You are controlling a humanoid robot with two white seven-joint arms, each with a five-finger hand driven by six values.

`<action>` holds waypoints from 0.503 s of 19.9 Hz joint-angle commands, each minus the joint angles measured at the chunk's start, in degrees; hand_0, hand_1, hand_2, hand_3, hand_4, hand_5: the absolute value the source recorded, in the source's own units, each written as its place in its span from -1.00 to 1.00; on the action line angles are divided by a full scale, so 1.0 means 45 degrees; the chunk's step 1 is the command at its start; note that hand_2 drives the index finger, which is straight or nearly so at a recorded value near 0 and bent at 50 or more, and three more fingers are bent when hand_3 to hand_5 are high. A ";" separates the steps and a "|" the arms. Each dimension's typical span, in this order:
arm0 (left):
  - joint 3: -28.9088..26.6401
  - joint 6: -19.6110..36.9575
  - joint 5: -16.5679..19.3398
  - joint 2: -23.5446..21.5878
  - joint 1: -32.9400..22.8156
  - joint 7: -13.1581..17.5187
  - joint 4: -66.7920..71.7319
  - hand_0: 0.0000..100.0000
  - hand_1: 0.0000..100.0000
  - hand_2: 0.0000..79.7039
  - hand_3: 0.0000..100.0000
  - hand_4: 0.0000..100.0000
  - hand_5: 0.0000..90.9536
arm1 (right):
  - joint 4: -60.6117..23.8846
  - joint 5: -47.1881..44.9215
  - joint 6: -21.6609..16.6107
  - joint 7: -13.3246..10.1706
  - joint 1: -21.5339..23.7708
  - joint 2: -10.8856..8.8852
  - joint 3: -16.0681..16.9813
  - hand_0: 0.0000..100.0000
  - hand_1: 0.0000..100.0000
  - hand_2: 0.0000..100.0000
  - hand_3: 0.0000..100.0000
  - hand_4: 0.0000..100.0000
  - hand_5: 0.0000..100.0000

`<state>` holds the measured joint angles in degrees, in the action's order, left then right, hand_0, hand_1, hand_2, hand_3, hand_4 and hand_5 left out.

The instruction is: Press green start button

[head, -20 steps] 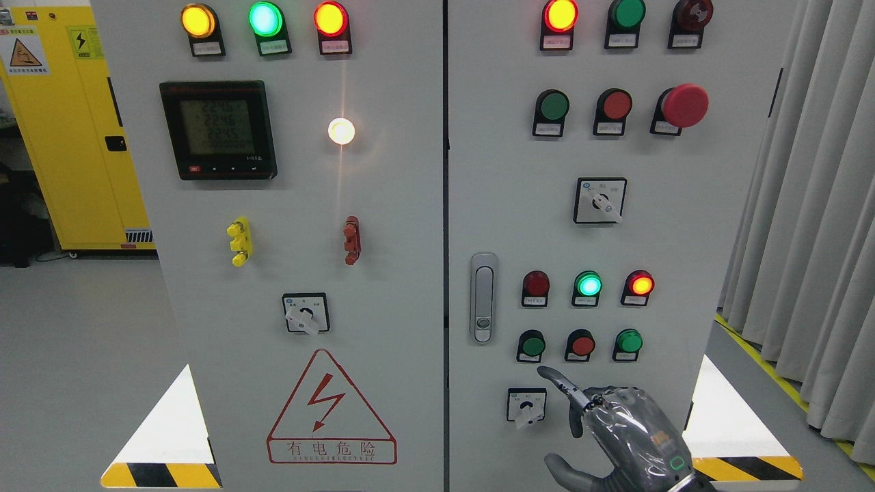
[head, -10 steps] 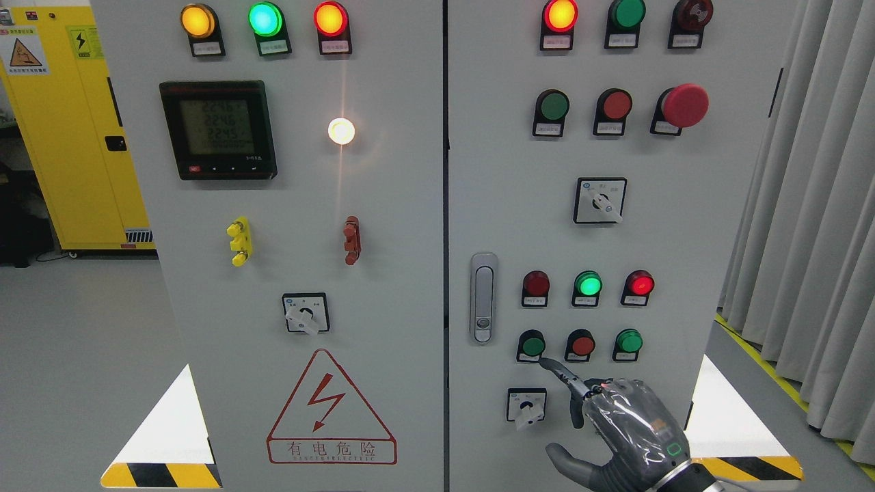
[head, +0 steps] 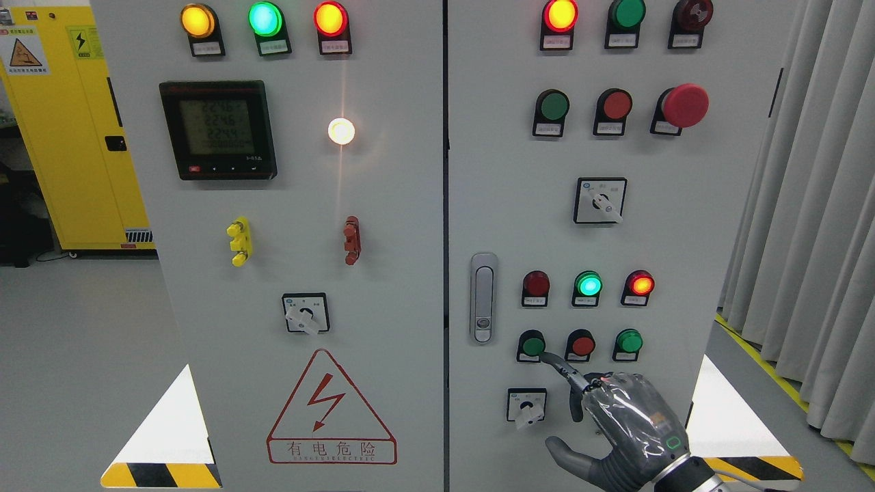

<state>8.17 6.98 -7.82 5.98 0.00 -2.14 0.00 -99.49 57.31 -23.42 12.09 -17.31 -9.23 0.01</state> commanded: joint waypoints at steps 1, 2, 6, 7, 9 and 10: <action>0.0000 -0.0008 0.0000 0.0000 0.0215 0.0006 -0.0352 -0.76 0.11 -1.00 -1.00 -1.00 -1.00 | 0.0057 -0.0002 0.0009 0.0008 -0.0059 0.0001 0.0017 -0.34 0.38 -1.00 0.48 0.49 0.37; 0.0000 -0.0008 0.0000 0.0000 0.0215 0.0006 -0.0352 -0.76 0.11 -1.00 -1.00 -1.00 -1.00 | 0.0057 -0.0002 0.0009 -0.0011 -0.0059 0.0020 -0.0003 -0.34 0.38 -1.00 0.48 0.48 0.37; 0.0000 -0.0008 0.0000 0.0000 0.0215 0.0006 -0.0352 -0.76 0.11 -1.00 -1.00 -1.00 -1.00 | 0.0038 -0.0002 0.0009 -0.0011 -0.0078 0.0020 -0.0061 -0.34 0.38 -1.00 0.48 0.49 0.37; 0.0000 -0.0008 0.0000 0.0000 0.0215 0.0006 -0.0352 -0.76 0.11 -1.00 -1.00 -1.00 -1.00 | 0.0038 -0.0002 0.0009 0.0008 -0.0078 0.0020 -0.0081 -0.34 0.38 -1.00 0.48 0.49 0.37; 0.0000 -0.0008 0.0000 0.0000 0.0215 0.0006 -0.0352 -0.76 0.11 -1.00 -1.00 -1.00 -1.00 | 0.0038 -0.0002 0.0009 -0.0011 -0.0078 0.0001 -0.0120 -0.33 0.38 -1.00 0.48 0.49 0.37; 0.0000 -0.0008 0.0000 0.0000 0.0215 0.0006 -0.0352 -0.76 0.11 -1.00 -1.00 -1.00 -1.00 | 0.0018 -0.0002 0.0009 -0.0011 -0.0078 0.0020 -0.0159 -0.33 0.38 -1.00 0.48 0.49 0.37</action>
<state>8.17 6.98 -7.82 5.98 0.00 -2.14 0.00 -99.36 57.31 -23.42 12.18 -17.58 -9.19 0.00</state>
